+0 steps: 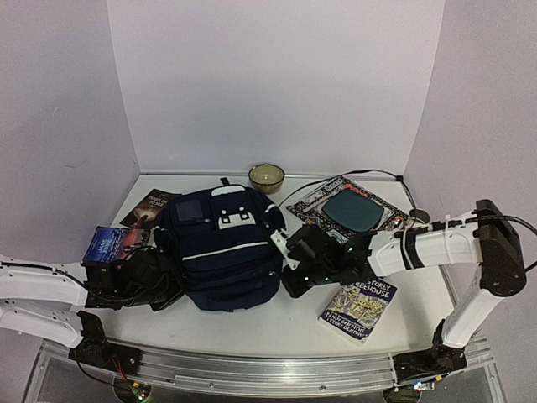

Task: Pack the student bag
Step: Unzip the largest pocket of the student bag, then pick up the largest pocket of the bag from the student bag.

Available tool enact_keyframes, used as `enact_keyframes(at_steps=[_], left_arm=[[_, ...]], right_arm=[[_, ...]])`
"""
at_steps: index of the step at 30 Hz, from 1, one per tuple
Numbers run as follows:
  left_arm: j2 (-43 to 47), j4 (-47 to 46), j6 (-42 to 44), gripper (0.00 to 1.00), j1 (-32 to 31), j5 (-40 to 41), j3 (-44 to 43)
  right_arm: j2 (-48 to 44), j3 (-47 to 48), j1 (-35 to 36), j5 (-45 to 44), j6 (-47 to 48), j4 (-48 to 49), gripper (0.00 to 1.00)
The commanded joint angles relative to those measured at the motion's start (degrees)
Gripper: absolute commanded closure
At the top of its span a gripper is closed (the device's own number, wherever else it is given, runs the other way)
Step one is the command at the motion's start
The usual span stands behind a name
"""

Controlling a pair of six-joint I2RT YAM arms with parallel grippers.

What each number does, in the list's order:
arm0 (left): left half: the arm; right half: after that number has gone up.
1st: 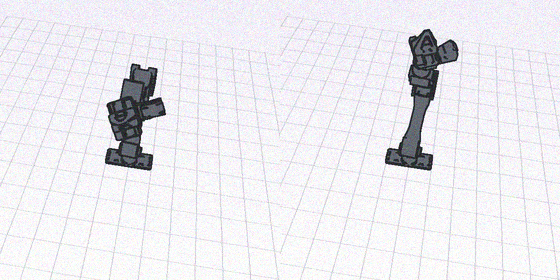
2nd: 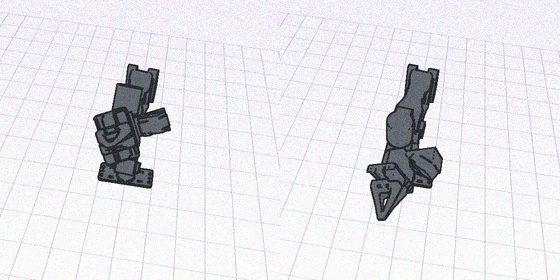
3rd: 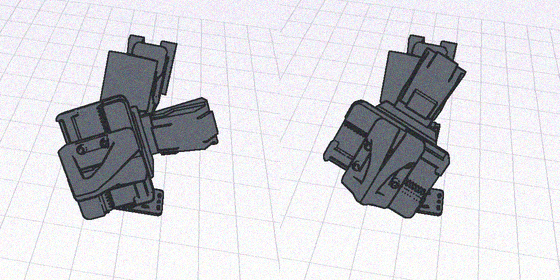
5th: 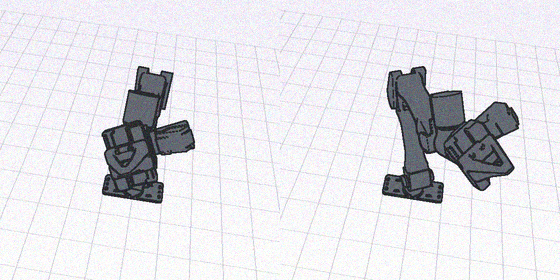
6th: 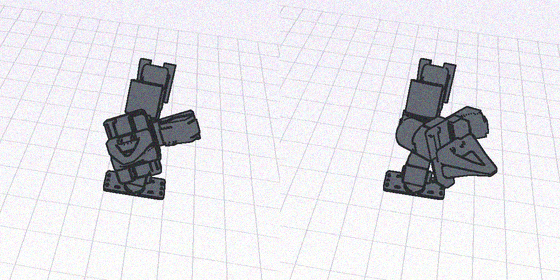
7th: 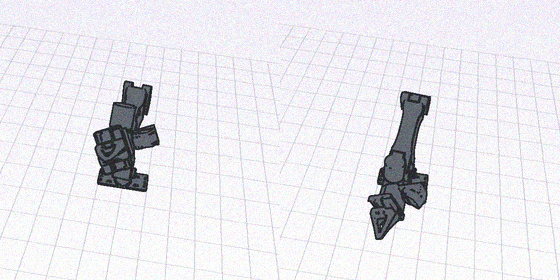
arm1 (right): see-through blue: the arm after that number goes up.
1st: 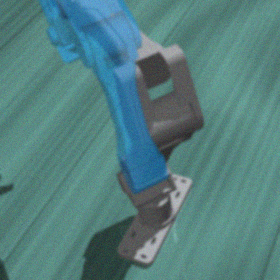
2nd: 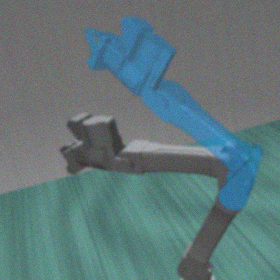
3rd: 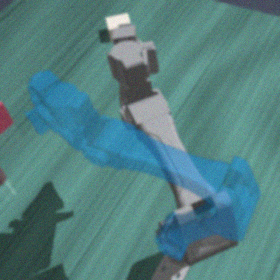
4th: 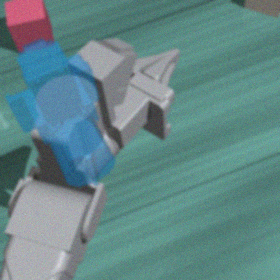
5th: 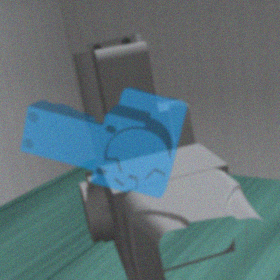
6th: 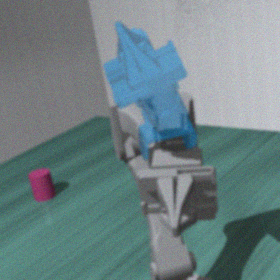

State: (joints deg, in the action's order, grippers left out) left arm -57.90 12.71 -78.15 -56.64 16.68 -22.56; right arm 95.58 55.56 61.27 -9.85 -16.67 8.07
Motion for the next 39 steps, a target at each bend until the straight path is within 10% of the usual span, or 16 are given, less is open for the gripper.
enact_keyframes(at_steps=[1, 10, 14, 39], left_arm=[[1.8, 6.7, 6.5, 1.0, 5.5, 4.2, 2.2], [-2.2, 7.6, 16.2, 1.0, 6.4, 1.6, -3.3], [-3.6, 7.6, 17.0, 1.0, 6.4, -0.1, -5.1], [0.8, 7.6, 19.4, 1.0, 6.4, -8.7, -7.3]], right_arm=[[-2.5, -2.0, -5.9, -3.9, 2.6, -7.4, 1.0], [0.3, 1.1, -6.5, 13.7, 10.5, -1.6, 0.99], [3.0, -0.5, -4.1, 20.2, 16.3, 5.7, 0.79], [12.0, 4.3, -3.9, 11.3, 36.4, 18.6, 0.62]])
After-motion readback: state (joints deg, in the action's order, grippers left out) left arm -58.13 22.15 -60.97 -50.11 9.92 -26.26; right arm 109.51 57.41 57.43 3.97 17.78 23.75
